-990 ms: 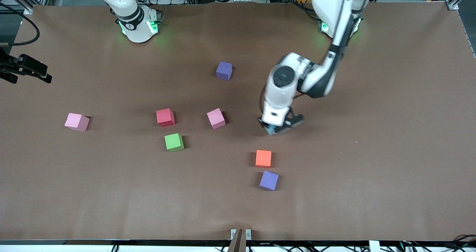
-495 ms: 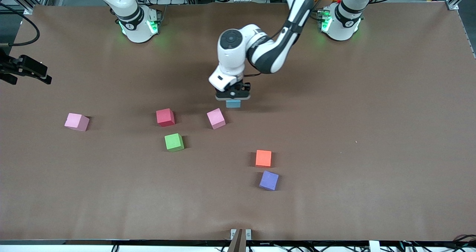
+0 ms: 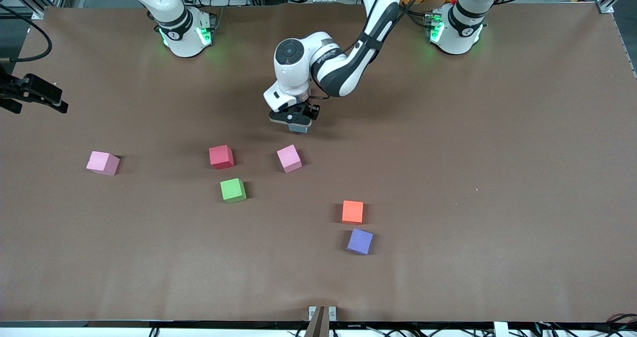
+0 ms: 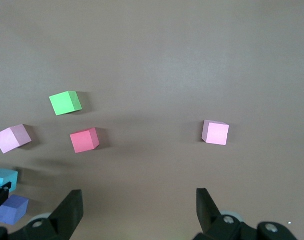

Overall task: Arrange blocks into number 1
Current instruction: 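Carry the cyan block and lower it beside the purple block, then open the left gripper while the right gripper reaches the pink block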

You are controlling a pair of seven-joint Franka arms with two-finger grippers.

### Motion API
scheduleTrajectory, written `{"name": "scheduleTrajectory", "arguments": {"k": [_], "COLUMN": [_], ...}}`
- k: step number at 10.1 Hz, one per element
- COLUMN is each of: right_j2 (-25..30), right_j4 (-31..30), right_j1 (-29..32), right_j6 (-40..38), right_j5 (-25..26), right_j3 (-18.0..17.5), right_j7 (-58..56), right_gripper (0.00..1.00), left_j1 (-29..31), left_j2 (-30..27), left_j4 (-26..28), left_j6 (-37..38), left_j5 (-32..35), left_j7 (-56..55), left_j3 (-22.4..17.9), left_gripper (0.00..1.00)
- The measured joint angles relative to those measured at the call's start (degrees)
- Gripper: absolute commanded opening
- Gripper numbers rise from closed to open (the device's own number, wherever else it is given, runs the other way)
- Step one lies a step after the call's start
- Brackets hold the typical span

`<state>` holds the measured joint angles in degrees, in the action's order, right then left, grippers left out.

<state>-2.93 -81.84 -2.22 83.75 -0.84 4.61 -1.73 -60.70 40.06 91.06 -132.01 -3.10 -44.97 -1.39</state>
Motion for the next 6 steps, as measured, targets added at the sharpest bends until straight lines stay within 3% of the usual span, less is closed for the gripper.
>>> {"name": "scheduleTrajectory", "arguments": {"k": [6], "right_j2": [-1.21], "right_j4": [-0.21], "right_j1": [-0.01], "right_j6": [0.67], "right_j5": [-0.01], "right_j3": [-0.09], "right_j7": [0.0], "right_gripper": [1.0], "left_j1": [0.03], "left_j2": [0.63], "left_j4": [0.75], "left_j6": [4.51], "left_j5": [0.0], "left_j7": [0.23], "left_j3": [3.71], "left_gripper": [0.0]}}
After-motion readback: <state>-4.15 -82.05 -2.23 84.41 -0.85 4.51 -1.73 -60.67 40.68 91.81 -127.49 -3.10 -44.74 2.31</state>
